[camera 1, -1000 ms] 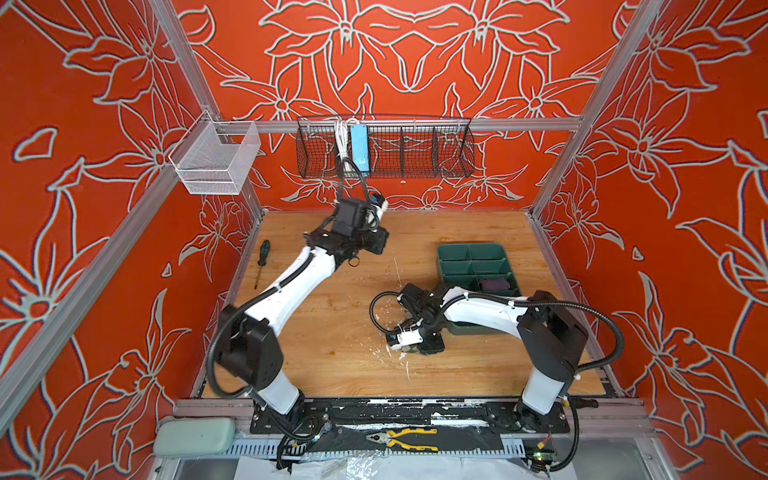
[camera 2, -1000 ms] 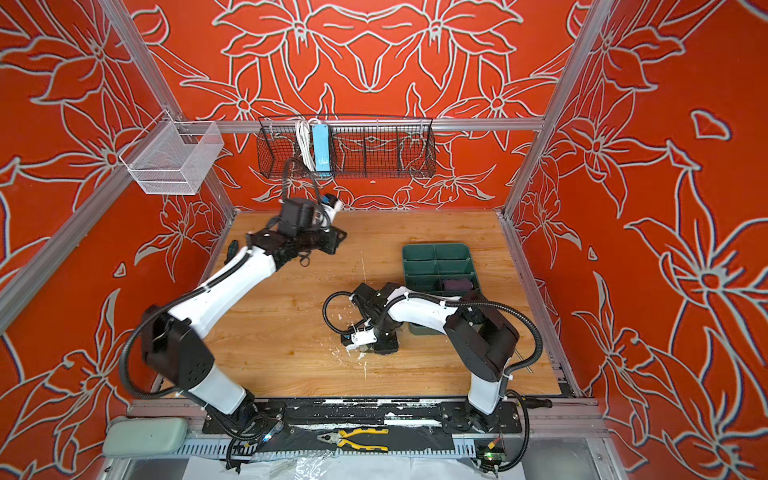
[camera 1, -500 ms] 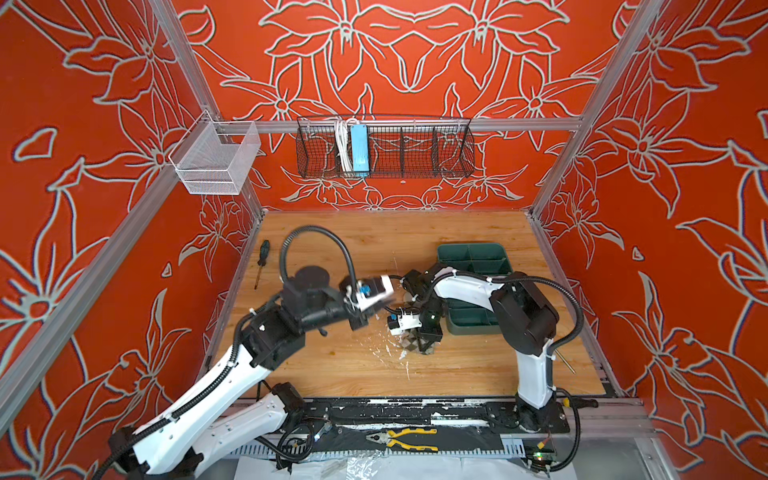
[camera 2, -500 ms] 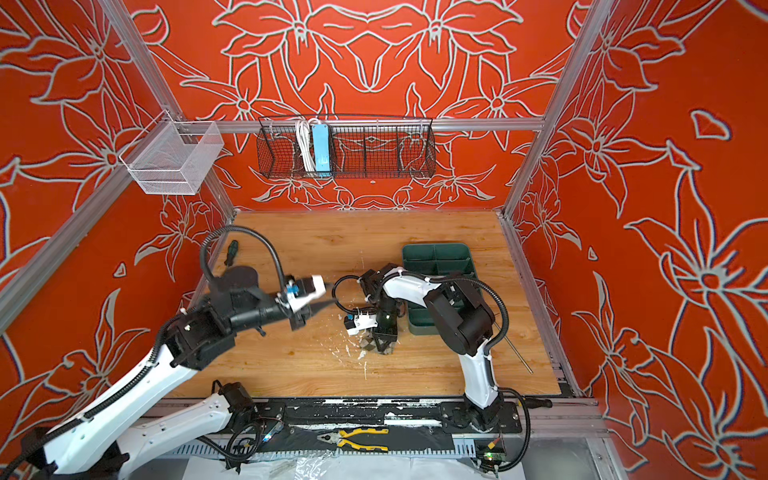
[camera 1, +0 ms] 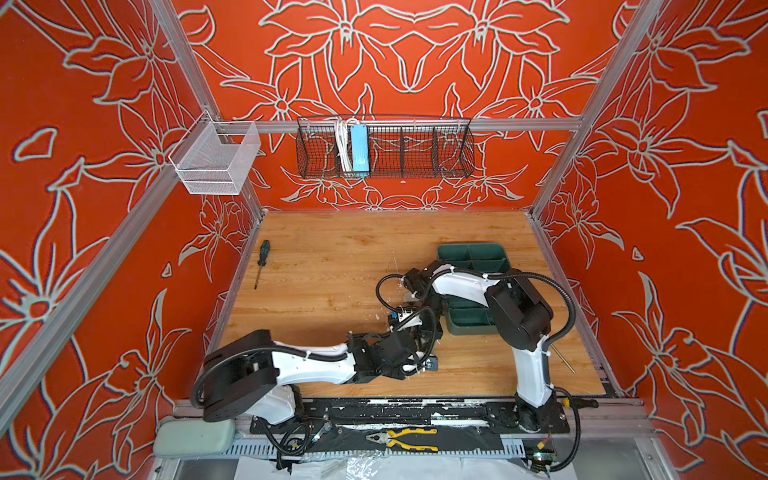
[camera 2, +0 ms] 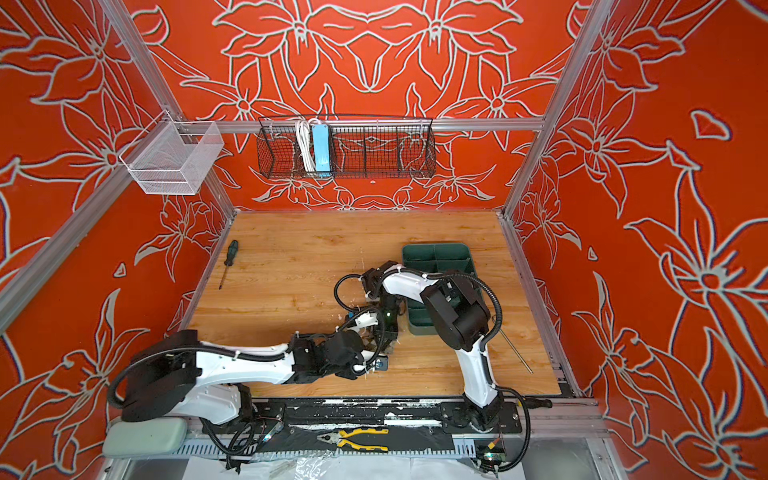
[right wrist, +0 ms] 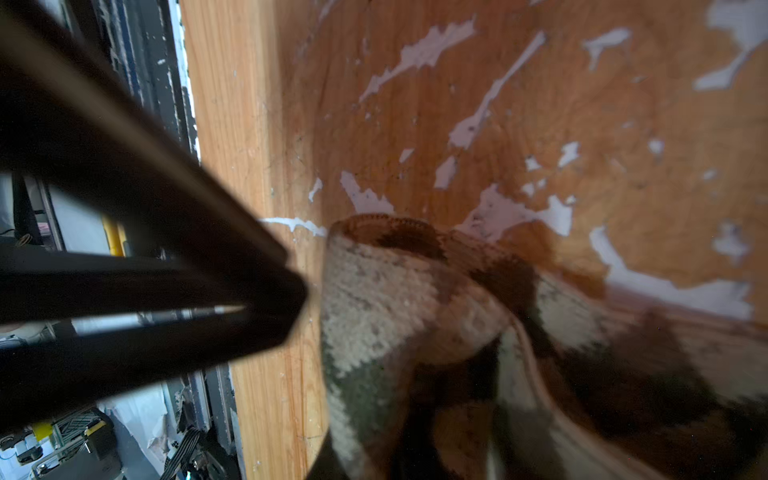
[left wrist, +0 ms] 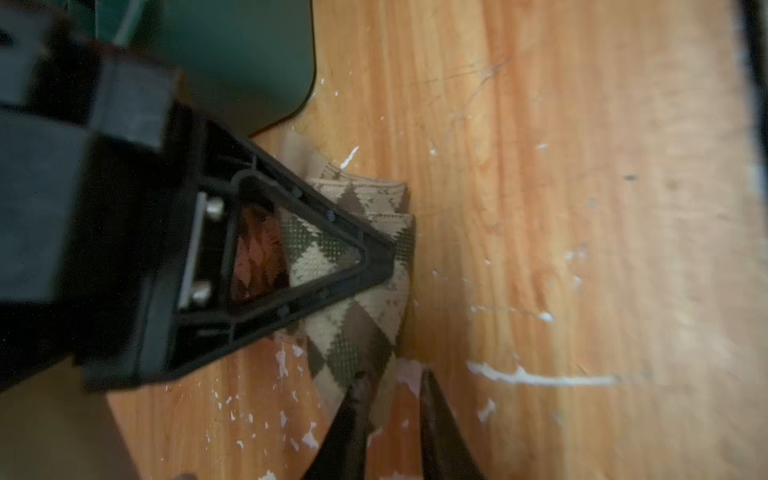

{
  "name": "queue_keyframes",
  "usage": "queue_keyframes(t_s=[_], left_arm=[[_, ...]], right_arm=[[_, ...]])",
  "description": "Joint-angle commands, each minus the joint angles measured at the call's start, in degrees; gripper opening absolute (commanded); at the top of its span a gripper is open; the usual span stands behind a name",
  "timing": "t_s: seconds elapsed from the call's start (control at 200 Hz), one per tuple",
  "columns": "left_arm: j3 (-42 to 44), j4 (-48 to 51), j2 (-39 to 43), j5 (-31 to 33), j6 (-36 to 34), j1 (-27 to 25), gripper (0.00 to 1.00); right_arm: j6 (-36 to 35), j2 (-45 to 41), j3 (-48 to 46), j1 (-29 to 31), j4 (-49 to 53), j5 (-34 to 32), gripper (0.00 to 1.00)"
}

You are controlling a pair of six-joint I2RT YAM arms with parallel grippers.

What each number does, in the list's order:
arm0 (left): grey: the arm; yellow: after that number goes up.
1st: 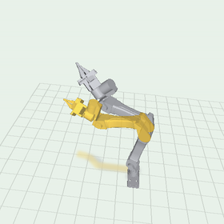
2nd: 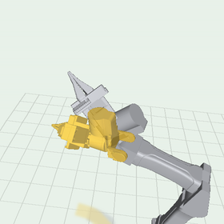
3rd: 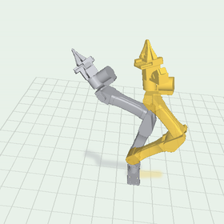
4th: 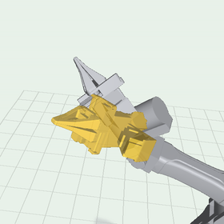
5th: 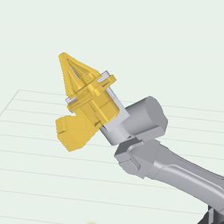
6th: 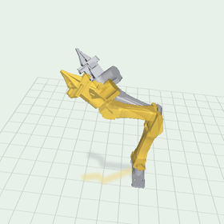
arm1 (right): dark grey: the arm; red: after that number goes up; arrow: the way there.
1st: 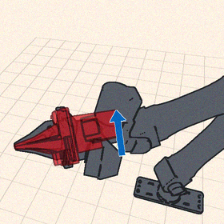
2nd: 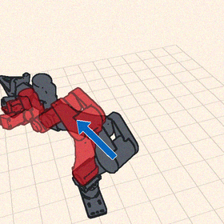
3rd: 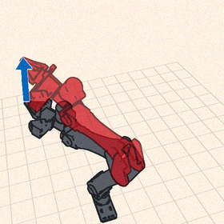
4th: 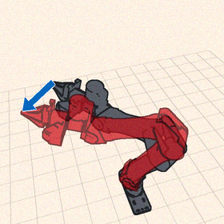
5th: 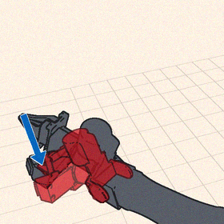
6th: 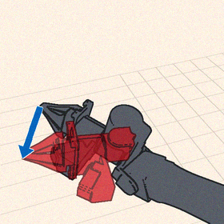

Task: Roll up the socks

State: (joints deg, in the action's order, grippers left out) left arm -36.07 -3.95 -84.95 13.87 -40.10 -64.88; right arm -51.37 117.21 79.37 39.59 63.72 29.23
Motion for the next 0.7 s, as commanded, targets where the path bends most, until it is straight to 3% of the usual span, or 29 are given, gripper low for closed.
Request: queue_keyframes(t_s=[0.0,0.225,0.49,0.606,0.696], left_arm=[[-1.6,-9.0,-4.0,7.7,1.5,-0.1,0.23],[-2.7,-13.5,-10.3,17.1,2.6,-0.2,0.22],[-2.0,-13.8,-6.0,16.7,0.7,-1.1,0.32],[-3.6,-9.8,-4.3,14.3,1.2,-1.4,0.47],[-4.2,-8.9,-5.0,12.9,0.7,-1.4,0.48]], right_arm=[[-2.3,3.0,-1.2,-0.7,-4.9,-4.8,0.14],[-3.1,2.7,-1.6,-0.8,-4.3,-3.0,0.15],[-3.7,4.3,-0.4,-0.9,-3.2,-2.0,0.15],[-3.5,4.9,1.0,-0.8,-0.5,-1.2,0.15],[-3.2,5.1,1.8,-0.8,0.4,-0.5,0.15]])
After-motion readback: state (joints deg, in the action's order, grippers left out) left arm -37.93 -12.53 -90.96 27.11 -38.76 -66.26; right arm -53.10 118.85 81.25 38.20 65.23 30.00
